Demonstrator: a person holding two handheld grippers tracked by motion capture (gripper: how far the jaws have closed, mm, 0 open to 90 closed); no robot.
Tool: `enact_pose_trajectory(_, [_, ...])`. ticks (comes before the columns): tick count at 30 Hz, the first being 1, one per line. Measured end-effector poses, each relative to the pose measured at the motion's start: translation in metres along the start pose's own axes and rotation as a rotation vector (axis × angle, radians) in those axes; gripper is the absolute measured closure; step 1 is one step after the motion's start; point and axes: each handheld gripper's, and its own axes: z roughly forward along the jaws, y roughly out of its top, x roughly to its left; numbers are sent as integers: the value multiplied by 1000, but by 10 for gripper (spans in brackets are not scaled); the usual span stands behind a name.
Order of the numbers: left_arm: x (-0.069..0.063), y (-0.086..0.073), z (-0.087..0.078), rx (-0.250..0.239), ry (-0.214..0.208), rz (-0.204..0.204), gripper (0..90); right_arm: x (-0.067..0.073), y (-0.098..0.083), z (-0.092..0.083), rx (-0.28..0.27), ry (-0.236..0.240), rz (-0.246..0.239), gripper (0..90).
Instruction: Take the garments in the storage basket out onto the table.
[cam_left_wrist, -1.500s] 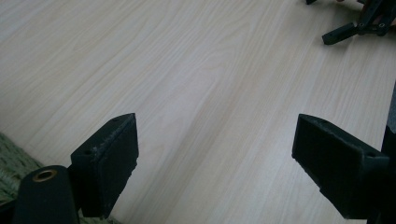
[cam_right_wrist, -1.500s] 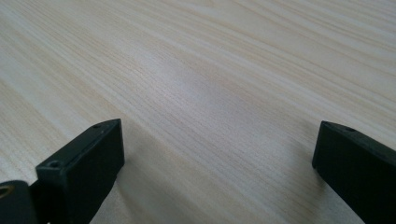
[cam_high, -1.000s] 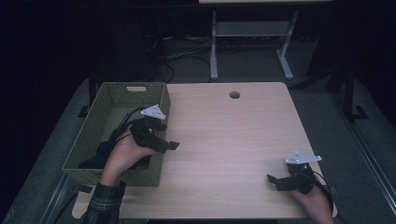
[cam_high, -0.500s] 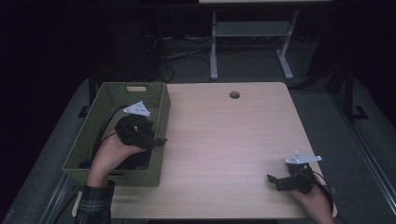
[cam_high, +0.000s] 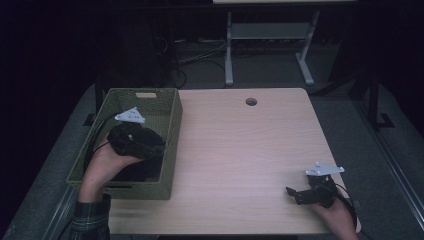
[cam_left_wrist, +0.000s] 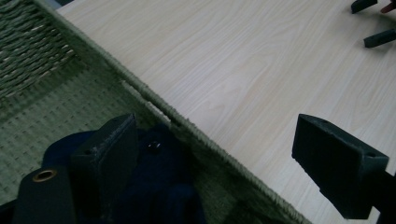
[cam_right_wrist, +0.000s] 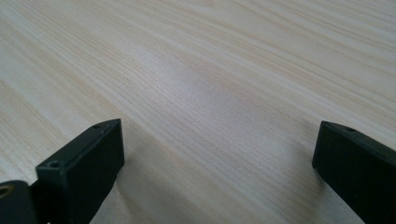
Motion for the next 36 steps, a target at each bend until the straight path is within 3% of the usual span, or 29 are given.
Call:
enact_pose_trajectory(21, [22, -25, -30, -5, 92, -55, 142, 0, 0, 0, 1, 2, 1, 20])
enact_pose_trajectory(36, [36, -49, -40, 42, 148, -97, 142, 0, 0, 0, 1, -1, 0, 20])
